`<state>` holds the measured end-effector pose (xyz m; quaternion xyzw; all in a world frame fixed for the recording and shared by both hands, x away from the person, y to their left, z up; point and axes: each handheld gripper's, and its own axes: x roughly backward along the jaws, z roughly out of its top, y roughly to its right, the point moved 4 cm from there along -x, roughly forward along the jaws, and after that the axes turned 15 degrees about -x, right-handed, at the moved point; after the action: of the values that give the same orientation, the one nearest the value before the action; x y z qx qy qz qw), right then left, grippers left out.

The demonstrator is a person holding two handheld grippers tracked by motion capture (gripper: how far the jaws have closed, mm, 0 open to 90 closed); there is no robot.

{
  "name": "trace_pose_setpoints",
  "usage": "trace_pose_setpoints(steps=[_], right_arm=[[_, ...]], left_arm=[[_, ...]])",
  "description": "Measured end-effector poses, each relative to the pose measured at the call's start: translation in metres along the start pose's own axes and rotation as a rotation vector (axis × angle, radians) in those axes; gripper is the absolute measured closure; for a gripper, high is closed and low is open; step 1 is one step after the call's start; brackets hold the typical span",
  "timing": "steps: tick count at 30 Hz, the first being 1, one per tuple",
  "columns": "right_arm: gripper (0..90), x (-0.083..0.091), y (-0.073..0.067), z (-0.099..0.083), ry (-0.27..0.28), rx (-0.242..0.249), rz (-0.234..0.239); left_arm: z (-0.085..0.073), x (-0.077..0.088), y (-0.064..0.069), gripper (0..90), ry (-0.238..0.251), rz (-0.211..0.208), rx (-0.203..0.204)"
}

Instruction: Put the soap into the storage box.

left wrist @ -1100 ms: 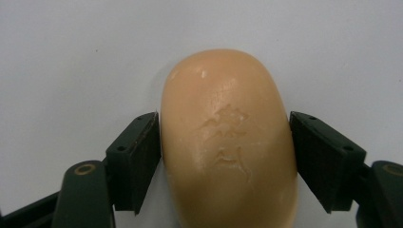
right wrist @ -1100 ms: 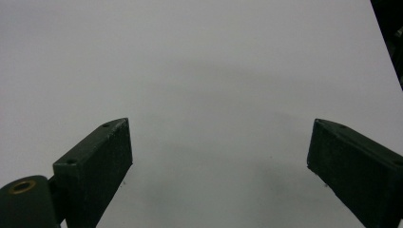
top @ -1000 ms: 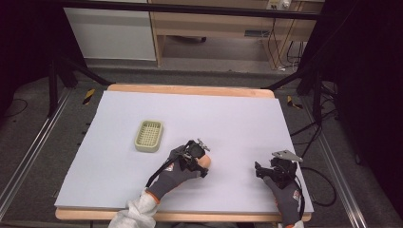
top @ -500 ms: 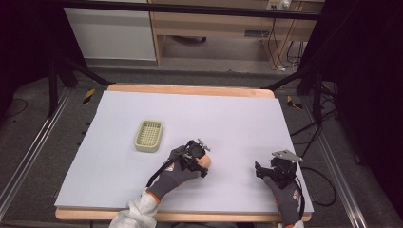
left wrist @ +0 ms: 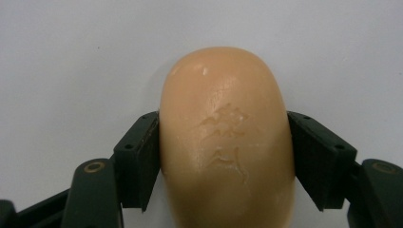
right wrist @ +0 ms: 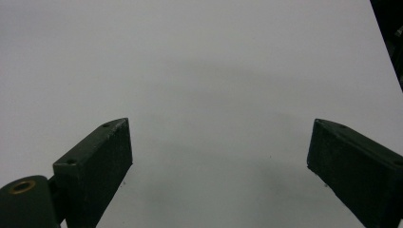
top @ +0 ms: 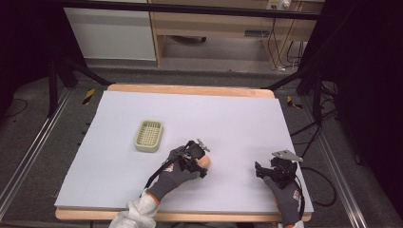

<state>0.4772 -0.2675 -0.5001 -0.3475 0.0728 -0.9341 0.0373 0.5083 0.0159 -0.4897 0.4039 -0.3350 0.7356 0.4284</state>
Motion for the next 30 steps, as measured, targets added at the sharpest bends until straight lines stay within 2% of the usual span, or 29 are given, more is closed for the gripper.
trace_pose_setpoints(steps=[6, 17, 30], right_arm=[[8.1, 0.0, 0.0, 0.0, 0.001, 0.002, 0.0], [8.1, 0.0, 0.001, 0.0, 0.001, 0.002, -0.003], [8.0, 0.0, 0.001, 0.0, 0.002, 0.005, -0.006]], left_arm=[[-0.002, 0.013, -0.001, 31.2, 0.033, 0.003, 0.015], [-0.012, 0.033, -0.007, 31.3, 0.05, 0.014, 0.017], [-0.033, 0.051, -0.013, 31.4, 0.071, 0.034, 0.042]])
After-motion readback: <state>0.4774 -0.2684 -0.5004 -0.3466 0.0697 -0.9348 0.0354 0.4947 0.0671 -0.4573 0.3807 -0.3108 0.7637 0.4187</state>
